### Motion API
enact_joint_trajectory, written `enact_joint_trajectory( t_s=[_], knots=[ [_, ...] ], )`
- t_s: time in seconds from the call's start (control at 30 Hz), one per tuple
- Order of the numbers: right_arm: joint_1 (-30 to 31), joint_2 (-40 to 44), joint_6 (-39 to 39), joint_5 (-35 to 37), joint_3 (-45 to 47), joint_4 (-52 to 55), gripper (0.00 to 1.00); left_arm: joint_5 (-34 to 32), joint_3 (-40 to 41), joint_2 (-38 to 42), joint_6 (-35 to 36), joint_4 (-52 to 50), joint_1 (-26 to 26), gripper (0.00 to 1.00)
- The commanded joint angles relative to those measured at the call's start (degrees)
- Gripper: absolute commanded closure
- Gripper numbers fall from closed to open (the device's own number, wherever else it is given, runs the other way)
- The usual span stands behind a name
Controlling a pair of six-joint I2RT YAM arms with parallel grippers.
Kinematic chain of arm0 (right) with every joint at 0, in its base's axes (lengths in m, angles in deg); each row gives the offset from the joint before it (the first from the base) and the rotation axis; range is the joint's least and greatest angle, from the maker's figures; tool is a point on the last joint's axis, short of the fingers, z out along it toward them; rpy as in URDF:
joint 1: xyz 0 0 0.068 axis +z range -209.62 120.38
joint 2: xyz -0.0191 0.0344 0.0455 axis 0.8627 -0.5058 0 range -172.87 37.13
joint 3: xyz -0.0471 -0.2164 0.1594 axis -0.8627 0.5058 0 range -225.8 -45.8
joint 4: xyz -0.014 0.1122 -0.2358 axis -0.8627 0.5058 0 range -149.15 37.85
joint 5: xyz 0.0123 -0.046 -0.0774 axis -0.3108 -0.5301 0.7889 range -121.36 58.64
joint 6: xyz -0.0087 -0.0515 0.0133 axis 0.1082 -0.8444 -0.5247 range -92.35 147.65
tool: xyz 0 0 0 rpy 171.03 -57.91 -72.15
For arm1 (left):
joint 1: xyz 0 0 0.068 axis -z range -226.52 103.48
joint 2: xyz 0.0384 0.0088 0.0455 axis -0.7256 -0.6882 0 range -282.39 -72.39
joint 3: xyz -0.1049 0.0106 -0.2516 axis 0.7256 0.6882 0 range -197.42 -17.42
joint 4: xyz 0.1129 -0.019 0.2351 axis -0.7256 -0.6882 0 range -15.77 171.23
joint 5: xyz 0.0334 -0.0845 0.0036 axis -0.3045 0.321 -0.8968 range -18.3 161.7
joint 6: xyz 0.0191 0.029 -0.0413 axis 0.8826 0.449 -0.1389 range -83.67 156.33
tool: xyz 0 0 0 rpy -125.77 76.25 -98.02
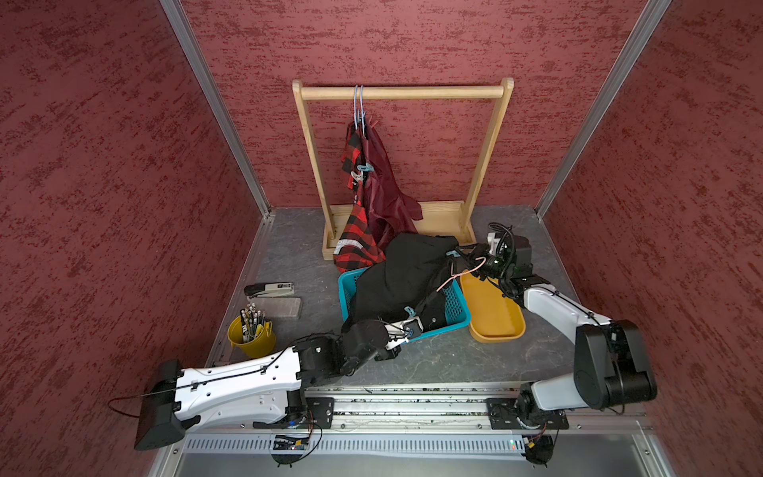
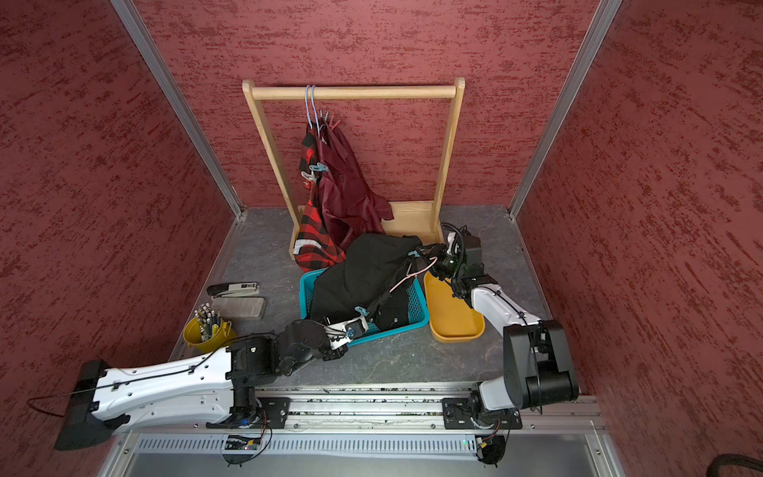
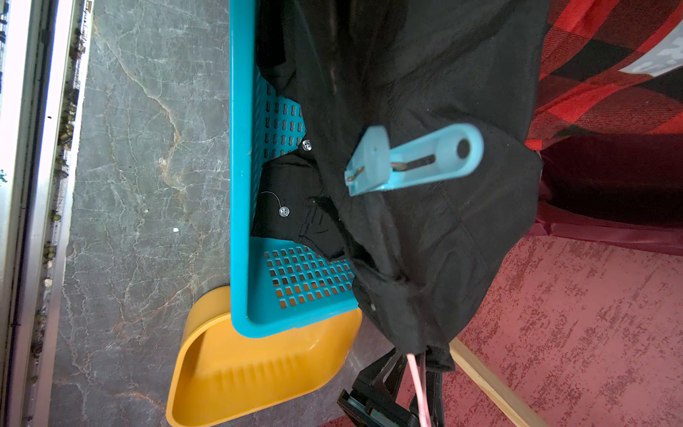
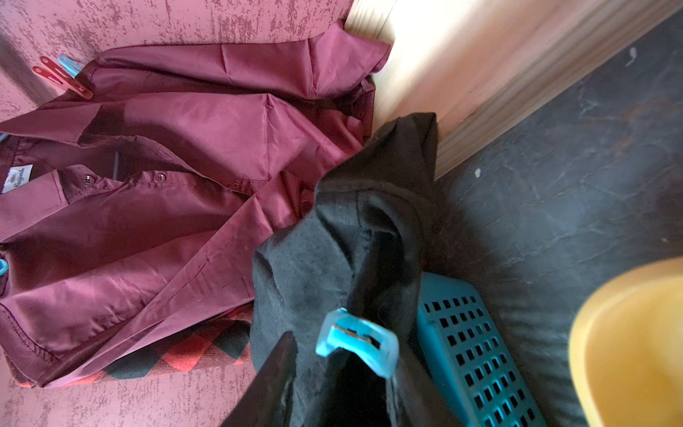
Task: Remove the clothespins securing long-sleeve shirts to the hanger
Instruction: Remove the clamp from the hanger.
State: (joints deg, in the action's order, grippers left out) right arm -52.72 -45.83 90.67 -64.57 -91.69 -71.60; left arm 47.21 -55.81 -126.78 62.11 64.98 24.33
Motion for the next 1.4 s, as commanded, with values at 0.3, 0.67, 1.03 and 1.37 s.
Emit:
enact_joint_trajectory(
  t_s=[0.3,0.67,1.03,1.37],
  knots=[
    [-0.37,-2.21,1.78,1.8,-0.99,0.48,0.71,-0.37,1.48,-0.02,-0.93,0.37,0.69,1.0],
    [-0.46,-0.99,-0.21,2.86,-1.1,3.19,0.83,-0.47,1.96,0.07,-1.2,0.34,0.69,1.0],
    [-0.39,2.55,-4.73,7.21,-3.69,10.37,0.92,-0.72,2.79,-0.53,-2.14,0.34,0.61,1.0],
    [-1.59,6.75,-7.25,13.69,-5.68,17.29,0.95,-1.41,3.48,-0.29,-3.02,0.55,0.36,1.0]
  ],
)
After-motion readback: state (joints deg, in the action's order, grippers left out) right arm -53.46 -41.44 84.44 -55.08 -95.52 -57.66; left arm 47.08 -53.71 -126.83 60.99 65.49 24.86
